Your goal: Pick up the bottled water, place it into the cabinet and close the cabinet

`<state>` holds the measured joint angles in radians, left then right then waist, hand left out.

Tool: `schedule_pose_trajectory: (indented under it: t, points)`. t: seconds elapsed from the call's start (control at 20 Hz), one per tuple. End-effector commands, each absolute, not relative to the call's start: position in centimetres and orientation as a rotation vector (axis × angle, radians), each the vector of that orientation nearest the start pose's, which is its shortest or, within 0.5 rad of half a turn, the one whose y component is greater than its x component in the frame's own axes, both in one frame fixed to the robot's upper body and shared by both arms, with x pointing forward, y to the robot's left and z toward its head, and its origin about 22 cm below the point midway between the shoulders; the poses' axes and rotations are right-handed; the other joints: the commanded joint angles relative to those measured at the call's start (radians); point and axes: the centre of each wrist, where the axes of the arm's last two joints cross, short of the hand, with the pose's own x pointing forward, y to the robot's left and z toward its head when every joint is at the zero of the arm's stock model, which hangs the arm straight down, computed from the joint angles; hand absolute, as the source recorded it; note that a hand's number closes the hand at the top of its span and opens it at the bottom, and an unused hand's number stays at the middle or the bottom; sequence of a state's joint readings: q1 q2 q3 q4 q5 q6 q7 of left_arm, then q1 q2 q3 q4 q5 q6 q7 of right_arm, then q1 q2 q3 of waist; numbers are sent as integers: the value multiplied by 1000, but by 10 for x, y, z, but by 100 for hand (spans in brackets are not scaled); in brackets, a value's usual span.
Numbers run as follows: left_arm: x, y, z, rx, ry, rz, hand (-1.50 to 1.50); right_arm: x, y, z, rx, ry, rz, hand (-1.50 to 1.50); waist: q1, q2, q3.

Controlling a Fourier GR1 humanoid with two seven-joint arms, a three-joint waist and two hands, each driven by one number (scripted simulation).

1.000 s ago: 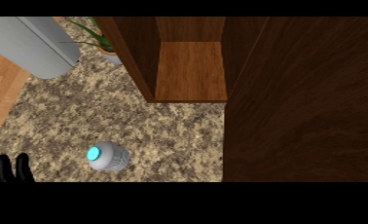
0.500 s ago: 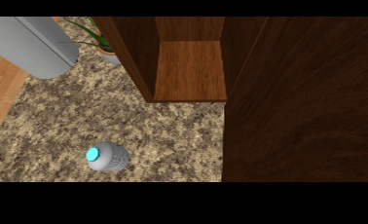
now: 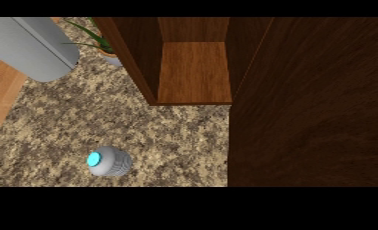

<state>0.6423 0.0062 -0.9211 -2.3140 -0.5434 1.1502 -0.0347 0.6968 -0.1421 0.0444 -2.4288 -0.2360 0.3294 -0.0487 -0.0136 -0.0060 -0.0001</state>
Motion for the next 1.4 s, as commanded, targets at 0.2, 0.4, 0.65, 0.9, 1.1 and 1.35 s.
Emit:
schedule_pose_trajectory:
  t: [0.2, 0.4, 0.65, 0.9, 1.1, 1.35]
  points:
    - [79, 121, 95, 515, -1714, 715, -150, 49, -262, 145, 206, -1907, 168, -150, 2, 0, -2]
    - [96, 127, 83, 525, -1692, 759, -150, 49, -271, 129, 188, -1898, 175, -150, 7, -3, -3]
    - [107, 128, 49, 568, -1617, 702, -150, 36, -260, 140, 208, -1891, 165, -150, 9, -4, -5]
    - [118, 146, 32, 549, -1577, 731, -150, 27, -267, 144, 208, -1880, 168, -150, 11, -4, -6]
    - [124, 169, 3, 536, -1562, 717, -150, 27, -266, 131, 199, -1881, 157, -150, 17, -2, -6]
    - [131, 190, -34, 543, -1544, 747, -150, 16, -269, 138, 195, -1877, 183, -150, 5, -1, -5]
